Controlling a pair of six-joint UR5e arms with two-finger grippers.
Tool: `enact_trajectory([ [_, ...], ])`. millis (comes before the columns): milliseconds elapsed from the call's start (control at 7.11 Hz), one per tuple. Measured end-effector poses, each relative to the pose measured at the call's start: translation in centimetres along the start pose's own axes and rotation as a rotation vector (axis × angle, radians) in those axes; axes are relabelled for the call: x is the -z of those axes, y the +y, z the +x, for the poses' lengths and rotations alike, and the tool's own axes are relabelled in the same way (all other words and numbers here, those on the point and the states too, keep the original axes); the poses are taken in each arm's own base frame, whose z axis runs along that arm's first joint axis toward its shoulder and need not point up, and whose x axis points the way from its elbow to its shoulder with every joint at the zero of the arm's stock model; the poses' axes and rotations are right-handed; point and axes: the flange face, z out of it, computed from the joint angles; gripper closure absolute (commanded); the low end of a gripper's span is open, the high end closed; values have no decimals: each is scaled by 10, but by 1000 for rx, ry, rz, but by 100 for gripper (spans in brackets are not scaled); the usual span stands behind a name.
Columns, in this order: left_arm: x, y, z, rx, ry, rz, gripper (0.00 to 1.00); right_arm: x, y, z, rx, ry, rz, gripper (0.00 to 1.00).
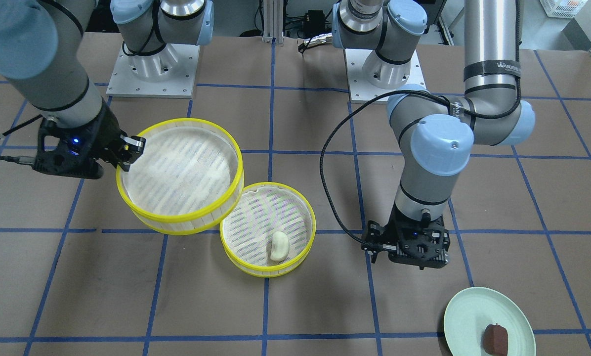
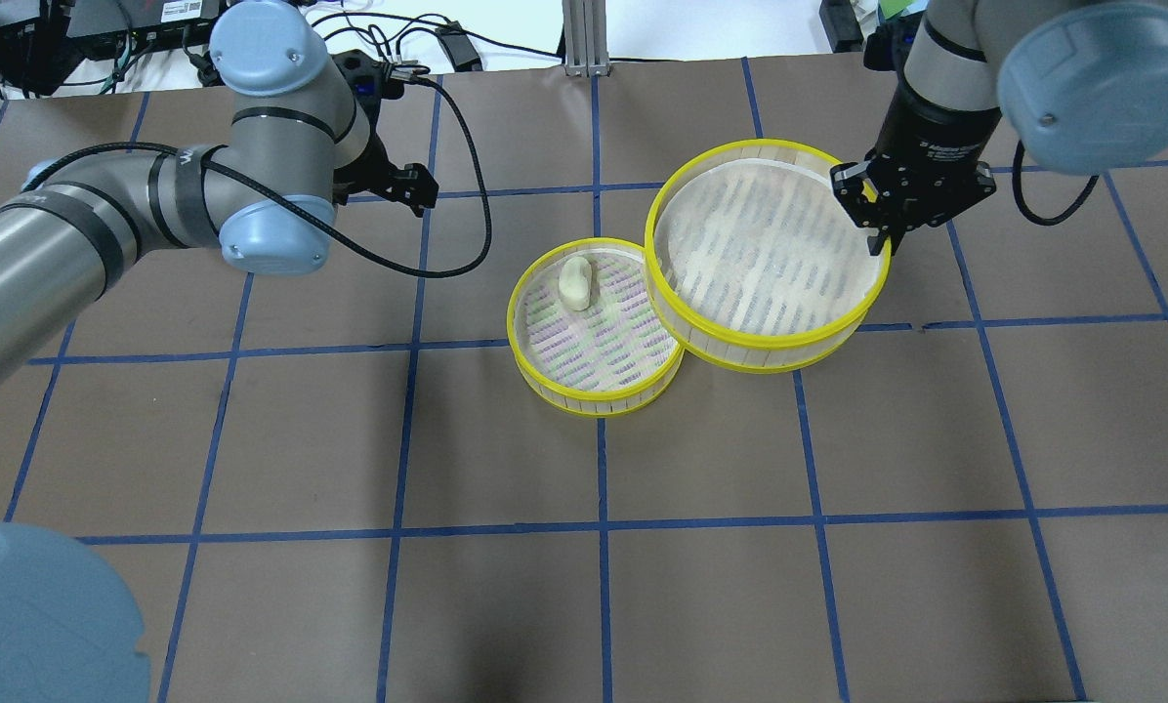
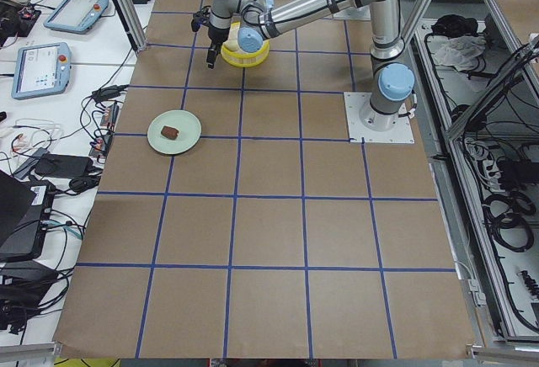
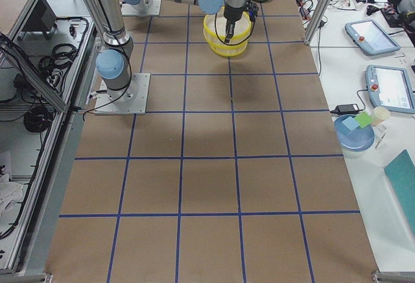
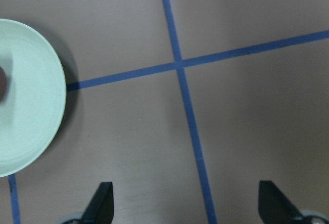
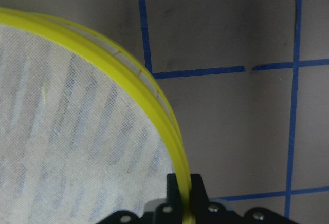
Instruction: Place buns in different layers of steamer
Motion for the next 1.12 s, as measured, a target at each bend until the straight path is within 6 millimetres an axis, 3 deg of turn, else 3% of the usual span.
enact_trajectory([
  [281,-2,-1,-90,28,31,16,0,-36,-17,-70,-20,9,30,100],
  [562,-8,4,-164,-14,55,35,0,-69,-15,-124,15,26,18,100],
  [844,-35,7,-213,-49,63,26,0,-96,-13,-149,45,44,-6,100],
  [1125,-75,2,-248,-69,117,48,2,-107,-12,-156,56,54,-20,100],
])
